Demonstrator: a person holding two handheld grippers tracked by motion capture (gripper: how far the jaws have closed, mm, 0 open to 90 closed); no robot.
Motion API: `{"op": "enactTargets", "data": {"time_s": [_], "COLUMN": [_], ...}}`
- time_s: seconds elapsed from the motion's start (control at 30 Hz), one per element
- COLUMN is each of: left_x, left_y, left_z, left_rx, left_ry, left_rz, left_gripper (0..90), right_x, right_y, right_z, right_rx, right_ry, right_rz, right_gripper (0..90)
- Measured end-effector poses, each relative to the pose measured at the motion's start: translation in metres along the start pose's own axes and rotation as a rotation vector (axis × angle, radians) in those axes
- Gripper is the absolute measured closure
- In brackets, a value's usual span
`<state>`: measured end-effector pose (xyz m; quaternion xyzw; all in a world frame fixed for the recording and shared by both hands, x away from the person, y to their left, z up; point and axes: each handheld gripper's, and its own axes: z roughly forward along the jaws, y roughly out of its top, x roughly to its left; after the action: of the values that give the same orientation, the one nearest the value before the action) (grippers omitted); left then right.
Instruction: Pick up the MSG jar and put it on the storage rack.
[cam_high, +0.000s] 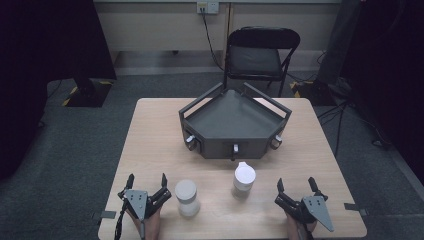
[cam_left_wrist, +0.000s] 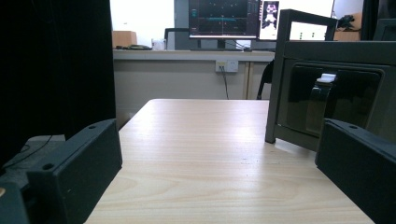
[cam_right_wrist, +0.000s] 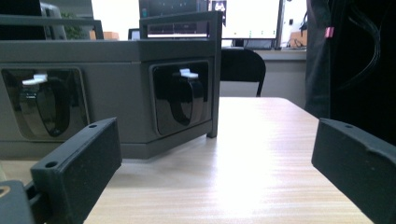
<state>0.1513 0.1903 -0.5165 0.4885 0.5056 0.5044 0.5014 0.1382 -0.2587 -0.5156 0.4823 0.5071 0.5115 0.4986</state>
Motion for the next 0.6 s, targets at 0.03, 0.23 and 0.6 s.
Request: {"op": "enactTargets", "data": {"time_s": [0.03,0.23,0.6], "left_x": [0.0002,-0.0011,-0.0013], "left_y": [0.0002,-0.0001,-0.0006], "left_z": [0.0001,0.0000,-0.0002], "left_rx": [0.001,0.000,-0.003], "left_ry": [0.001,0.004,0.002], "left_rz": [-0.004,0.004,0.010], "left_gripper": [0.0,0.0,0.0], "right_x": [0.0003,0.0003,0.0007], "right_y": [0.0001,0.0000,0.0000], "right_z": [-0.0001,-0.0001,-0.0002], "right_rx": [0.000,0.000,0.000], "right_ry": [-0.001,-0.002,-0.004], "right_rz": [0.001,0.002,0.001], "right_gripper": [0.2,0.0,0.0]}}
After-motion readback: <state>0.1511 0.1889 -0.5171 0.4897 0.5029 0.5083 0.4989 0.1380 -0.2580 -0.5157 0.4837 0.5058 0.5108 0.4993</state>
